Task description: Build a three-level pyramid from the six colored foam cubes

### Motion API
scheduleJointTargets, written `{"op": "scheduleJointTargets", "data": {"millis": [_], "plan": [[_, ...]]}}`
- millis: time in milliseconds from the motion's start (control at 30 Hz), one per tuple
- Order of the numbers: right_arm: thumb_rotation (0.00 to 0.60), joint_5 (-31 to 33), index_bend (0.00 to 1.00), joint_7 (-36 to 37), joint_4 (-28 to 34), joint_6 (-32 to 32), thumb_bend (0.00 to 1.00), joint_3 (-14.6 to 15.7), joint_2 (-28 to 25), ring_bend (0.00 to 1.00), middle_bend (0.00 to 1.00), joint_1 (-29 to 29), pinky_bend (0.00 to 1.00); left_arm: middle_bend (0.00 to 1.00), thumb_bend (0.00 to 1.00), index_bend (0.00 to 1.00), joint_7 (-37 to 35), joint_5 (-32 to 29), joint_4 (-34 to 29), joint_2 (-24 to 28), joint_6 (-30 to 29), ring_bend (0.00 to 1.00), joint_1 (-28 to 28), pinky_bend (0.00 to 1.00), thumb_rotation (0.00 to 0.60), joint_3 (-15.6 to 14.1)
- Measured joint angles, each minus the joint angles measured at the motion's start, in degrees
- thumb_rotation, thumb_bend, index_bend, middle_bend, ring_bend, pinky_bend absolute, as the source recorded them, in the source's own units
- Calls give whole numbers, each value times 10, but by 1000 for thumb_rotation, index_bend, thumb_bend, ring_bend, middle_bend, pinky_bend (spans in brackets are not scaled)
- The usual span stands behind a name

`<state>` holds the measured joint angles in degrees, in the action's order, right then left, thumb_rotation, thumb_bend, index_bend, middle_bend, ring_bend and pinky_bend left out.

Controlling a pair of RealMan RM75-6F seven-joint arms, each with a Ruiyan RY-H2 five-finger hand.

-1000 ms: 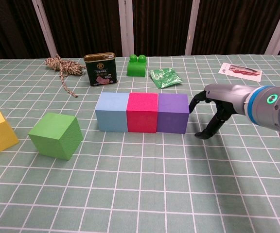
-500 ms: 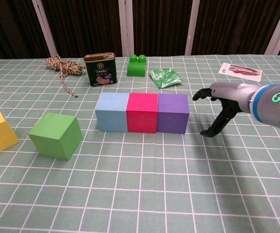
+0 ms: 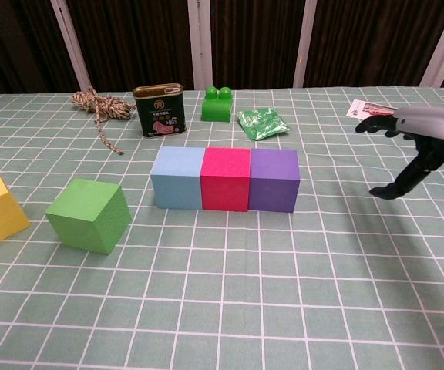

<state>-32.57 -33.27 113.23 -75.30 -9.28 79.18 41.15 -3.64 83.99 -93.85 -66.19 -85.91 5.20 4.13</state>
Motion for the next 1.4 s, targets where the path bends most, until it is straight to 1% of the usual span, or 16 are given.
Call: {"op": "scheduleJointTargets", "data": {"millis": [167,300,433,600,800,967,1033,1167,1267,1400], "plan": [[600,-67,75,28,20,-12,313,29,-41,0,0,-35,0,0,104,0,19,-7,0,-2,4,0,2,0,600,1],[600,-116,20,60,33,-15,313,52,-79,0,0,-67,0,0,104,0,40,-13,2,-7,5,0,3,0,600,3],[600,-142,0,86,35,-9,313,64,-102,0,0,-86,0,0,103,0,54,-21,3,-11,6,0,4,0,600,7],[600,-157,0,123,37,11,313,60,-121,0,0,-97,0,0,104,0,73,-27,1,-15,-1,0,3,0,600,11],[600,-169,0,140,39,39,313,55,-134,0,0,-102,0,0,104,0,90,-25,0,-19,-12,0,0,0,600,12],[600,-179,0,147,51,46,314,51,-139,0,0,-105,0,1,104,0,97,-34,-6,-21,-12,0,-1,0,600,15],[600,-184,0,152,56,47,314,47,-144,0,0,-108,0,7,103,0,97,-38,-16,-17,-7,0,0,0,600,16],[600,-183,0,165,62,50,313,39,-151,0,0,-111,0,59,104,2,111,-39,-39,-5,8,0,9,3,600,18],[600,-182,0,175,67,56,313,32,-157,0,0,-112,0,90,119,19,132,-36,-57,0,17,0,19,19,600,20],[600,-187,0,183,74,61,313,28,-164,0,0,-115,0,126,145,36,163,-41,-97,6,40,0,40,50,600,29]]}}
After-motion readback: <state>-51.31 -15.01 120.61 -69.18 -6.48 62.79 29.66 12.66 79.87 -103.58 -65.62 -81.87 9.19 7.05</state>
